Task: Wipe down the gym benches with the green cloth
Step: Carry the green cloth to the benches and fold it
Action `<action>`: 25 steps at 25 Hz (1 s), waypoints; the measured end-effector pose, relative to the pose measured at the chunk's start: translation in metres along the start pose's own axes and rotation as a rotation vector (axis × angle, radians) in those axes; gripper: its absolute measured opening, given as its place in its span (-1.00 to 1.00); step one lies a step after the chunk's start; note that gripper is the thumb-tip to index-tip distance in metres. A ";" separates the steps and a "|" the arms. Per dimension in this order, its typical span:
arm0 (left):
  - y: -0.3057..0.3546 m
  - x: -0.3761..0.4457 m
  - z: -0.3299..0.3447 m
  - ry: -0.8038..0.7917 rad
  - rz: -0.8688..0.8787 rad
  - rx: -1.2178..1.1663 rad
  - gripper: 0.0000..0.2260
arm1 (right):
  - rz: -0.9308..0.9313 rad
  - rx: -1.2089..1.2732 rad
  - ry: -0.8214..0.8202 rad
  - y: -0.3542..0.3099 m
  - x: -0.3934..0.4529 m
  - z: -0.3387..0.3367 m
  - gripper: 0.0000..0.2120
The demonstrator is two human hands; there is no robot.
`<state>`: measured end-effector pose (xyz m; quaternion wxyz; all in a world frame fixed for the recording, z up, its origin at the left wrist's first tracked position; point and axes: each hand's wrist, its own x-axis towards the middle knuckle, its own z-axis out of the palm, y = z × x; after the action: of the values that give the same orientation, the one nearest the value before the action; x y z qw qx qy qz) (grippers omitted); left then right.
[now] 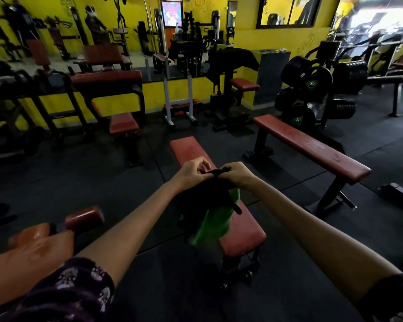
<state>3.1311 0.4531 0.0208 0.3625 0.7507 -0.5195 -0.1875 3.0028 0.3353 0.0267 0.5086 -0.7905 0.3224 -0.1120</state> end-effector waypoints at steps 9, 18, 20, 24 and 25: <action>-0.024 -0.026 0.028 0.345 0.213 -0.071 -0.78 | 0.157 0.342 0.347 0.008 0.007 0.009 -0.87; 0.016 -0.008 0.032 0.137 -0.064 -0.145 -0.66 | 0.304 0.541 0.410 0.008 -0.007 0.017 -0.85; 0.018 -0.009 0.034 -0.050 -0.043 -0.007 -0.50 | 0.311 0.571 0.390 0.006 -0.014 0.020 -0.84; 0.022 -0.018 0.040 -0.009 0.109 0.219 -0.64 | 0.336 0.566 0.339 0.005 -0.020 0.013 -0.85; 0.024 -0.019 0.043 0.009 0.139 0.204 -0.70 | 0.339 0.477 0.329 0.005 -0.020 0.006 -0.87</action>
<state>3.0804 0.4509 0.0083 0.2986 0.7468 -0.5849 -0.1050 2.9892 0.3510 0.0227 0.6318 -0.5555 0.4918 -0.2245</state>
